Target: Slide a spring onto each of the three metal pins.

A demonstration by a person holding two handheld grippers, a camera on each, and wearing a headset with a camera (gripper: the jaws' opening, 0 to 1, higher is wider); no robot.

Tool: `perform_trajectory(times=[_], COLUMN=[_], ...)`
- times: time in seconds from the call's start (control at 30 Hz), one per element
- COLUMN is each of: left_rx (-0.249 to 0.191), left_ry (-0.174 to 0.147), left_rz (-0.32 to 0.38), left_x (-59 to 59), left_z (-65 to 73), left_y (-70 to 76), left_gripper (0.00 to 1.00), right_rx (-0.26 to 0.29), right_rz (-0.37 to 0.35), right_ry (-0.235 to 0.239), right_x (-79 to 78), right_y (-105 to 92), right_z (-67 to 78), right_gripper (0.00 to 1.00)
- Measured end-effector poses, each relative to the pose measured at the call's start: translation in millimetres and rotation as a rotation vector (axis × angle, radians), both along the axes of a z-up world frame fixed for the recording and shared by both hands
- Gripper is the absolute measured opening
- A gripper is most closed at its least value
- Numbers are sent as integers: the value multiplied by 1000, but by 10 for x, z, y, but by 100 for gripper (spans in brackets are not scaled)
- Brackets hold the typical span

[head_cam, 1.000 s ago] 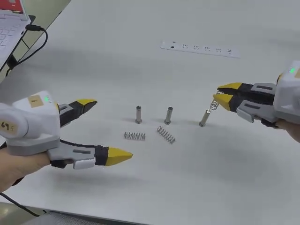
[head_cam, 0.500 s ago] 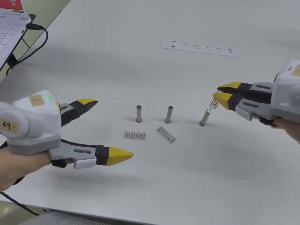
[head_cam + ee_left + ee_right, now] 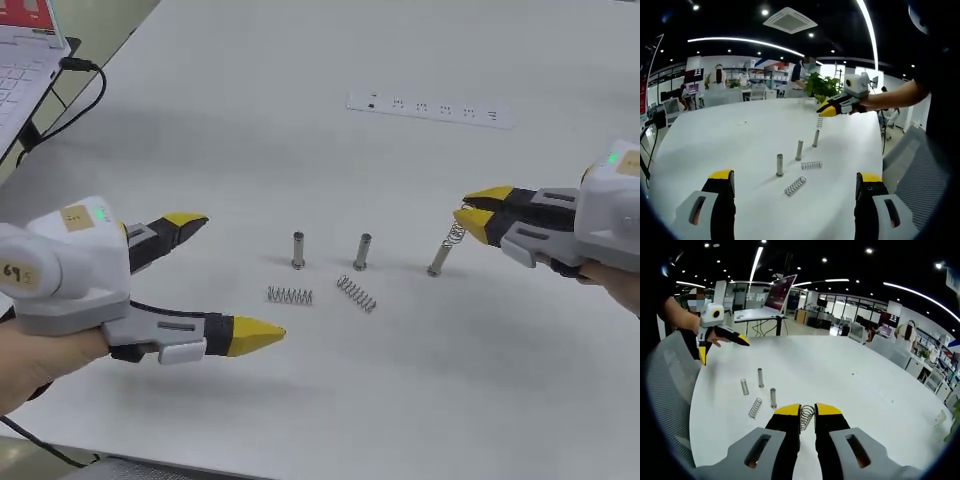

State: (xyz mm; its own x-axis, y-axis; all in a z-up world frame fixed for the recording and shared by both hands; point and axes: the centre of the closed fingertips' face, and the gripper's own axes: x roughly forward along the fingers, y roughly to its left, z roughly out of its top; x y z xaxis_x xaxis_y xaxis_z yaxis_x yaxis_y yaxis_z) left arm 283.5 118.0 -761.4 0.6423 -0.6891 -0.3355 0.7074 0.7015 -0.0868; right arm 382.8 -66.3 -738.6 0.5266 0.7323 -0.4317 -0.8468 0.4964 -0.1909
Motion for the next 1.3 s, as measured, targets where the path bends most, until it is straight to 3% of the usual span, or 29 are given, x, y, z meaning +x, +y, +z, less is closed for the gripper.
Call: perform_trajectory(times=[1.3], left_rx=[0], left_ry=[27], left_rz=[18], left_x=[-37], left_z=[-60], left_y=[42], left_gripper=[99], right_rx=[-30], right_rz=[13], right_ry=[33], right_x=[5], right_y=[45], right_z=[-199], right_gripper=[8])
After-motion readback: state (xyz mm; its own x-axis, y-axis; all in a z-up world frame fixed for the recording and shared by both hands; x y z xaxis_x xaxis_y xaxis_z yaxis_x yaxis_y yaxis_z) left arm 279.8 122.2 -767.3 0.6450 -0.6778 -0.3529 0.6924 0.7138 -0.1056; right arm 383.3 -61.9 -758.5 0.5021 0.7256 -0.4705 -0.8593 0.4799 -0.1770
